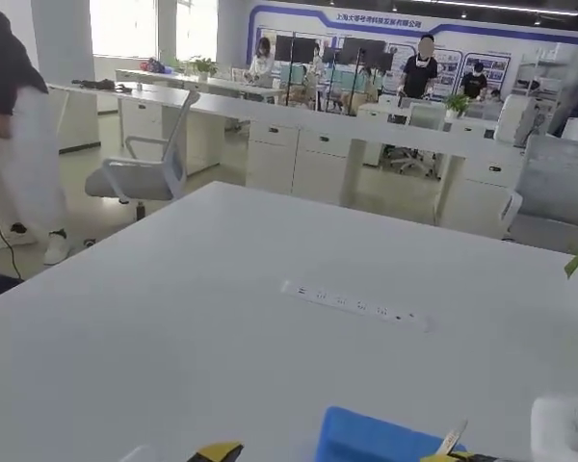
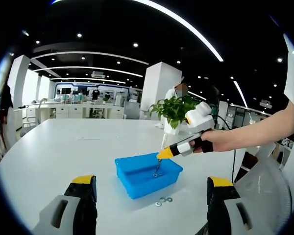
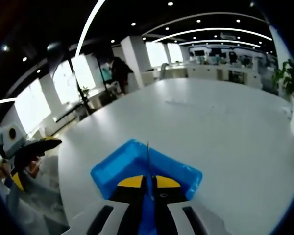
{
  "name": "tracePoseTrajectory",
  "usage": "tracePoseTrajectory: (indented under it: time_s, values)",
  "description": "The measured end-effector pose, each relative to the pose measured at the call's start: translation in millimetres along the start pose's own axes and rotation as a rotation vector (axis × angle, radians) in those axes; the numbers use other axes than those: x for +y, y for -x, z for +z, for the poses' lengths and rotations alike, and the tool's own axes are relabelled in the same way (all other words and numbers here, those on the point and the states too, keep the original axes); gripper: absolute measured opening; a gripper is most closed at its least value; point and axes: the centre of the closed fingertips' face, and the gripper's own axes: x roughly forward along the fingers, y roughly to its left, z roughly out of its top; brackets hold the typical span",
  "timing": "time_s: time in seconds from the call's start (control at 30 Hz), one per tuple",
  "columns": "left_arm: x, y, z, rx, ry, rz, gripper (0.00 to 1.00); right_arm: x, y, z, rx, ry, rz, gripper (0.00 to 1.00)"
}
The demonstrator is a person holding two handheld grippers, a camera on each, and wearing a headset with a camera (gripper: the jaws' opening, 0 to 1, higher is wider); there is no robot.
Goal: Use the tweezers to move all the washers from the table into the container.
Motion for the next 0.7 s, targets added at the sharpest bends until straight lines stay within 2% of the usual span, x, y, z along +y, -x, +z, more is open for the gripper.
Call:
tracePoseTrajectory:
  time_s: [0.27,0.53,0.7]
  values:
    - [-1.2,-0.1,-1.4,0.007,-0.004,-0.005,0.95,24.2,21.4,14.7,-0.06,0.033,0.031,0.04]
    - [-2.6,-0.2,-2.0,0.013,-0.007,-0.011,0.95,47.0,31.7,18.8,-0.077,0.053,0.077,0.04]
    - [-3.1,-0.3,-2.2,0.015,-0.009,-0.013,0.95,59.9,31.6,9.5,-0.05,0.064,0.106,0.04]
